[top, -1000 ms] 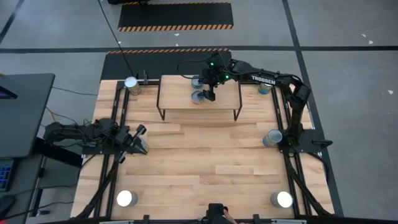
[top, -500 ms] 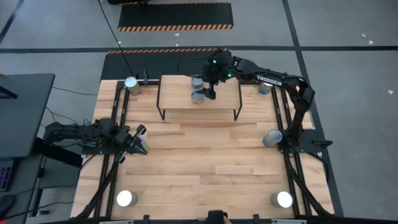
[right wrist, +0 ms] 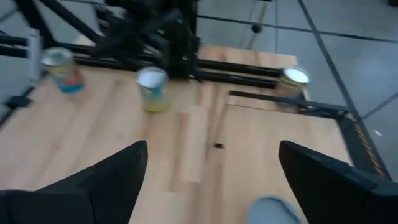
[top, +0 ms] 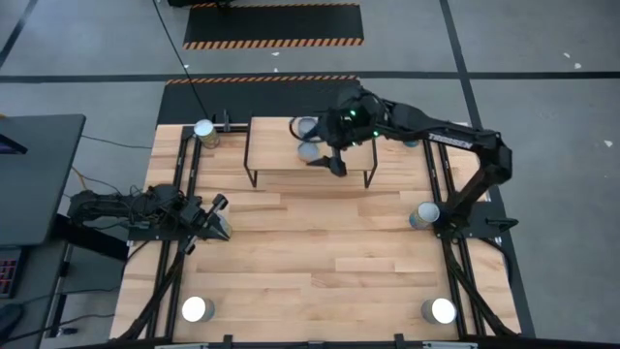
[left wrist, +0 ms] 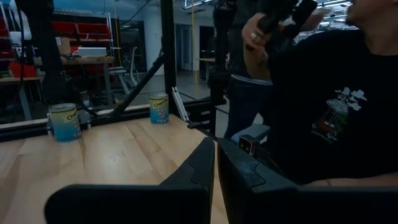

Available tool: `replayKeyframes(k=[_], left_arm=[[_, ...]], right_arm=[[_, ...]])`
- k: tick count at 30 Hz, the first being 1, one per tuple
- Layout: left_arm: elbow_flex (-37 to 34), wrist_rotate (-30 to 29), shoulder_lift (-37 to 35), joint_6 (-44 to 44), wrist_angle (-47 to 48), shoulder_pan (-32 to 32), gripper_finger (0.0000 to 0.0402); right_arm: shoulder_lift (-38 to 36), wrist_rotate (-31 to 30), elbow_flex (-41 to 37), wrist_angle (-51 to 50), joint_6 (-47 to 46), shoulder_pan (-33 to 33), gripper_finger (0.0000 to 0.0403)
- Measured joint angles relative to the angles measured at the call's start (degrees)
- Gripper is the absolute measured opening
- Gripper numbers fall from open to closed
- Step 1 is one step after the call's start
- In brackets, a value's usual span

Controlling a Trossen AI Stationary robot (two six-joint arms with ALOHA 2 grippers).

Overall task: Pick and place cans onto a shelf
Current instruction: Put the big blue canned cherries on the shelf

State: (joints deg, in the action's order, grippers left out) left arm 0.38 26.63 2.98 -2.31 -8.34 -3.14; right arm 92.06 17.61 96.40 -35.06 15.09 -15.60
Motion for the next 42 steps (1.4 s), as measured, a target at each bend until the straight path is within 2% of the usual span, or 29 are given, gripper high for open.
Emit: replayKeyframes(k=[7,15,24,35,40,42], left_arm=[[0.0,0.0,0.0,0.0,0.0,0.0,0.0027],[0.0,0.0,0.0,0.0,-0.1,0.0,0.0027],[0.0,0.0,0.0,0.0,-0.8,0.0,0.0027],[0.0,0.0,0.0,0.0,-0.9,0.0,0.0027],[0.0,0.0,0.0,0.0,-1.0,0.0,0.0027],[0.0,0.0,0.0,0.0,-0.8,0.0,0.0027]], right_arm=[[-1.8,-0.6,0.0,-3.0,-6.1,9.0,0.0329],[-0.2,-14.0,0.0,-9.0,-17.6,19.0,0.0317],[1.8,-18.4,-0.3,-13.2,-33.8,27.6,0.0317],[3.6,-17.9,-2.2,-18.0,-48.6,36.1,0.0317],[3.5,-17.5,-4.4,-24.8,-58.4,38.7,0.0317],[3.5,-15.6,-4.8,-28.2,-63.3,39.5,0.0317]])
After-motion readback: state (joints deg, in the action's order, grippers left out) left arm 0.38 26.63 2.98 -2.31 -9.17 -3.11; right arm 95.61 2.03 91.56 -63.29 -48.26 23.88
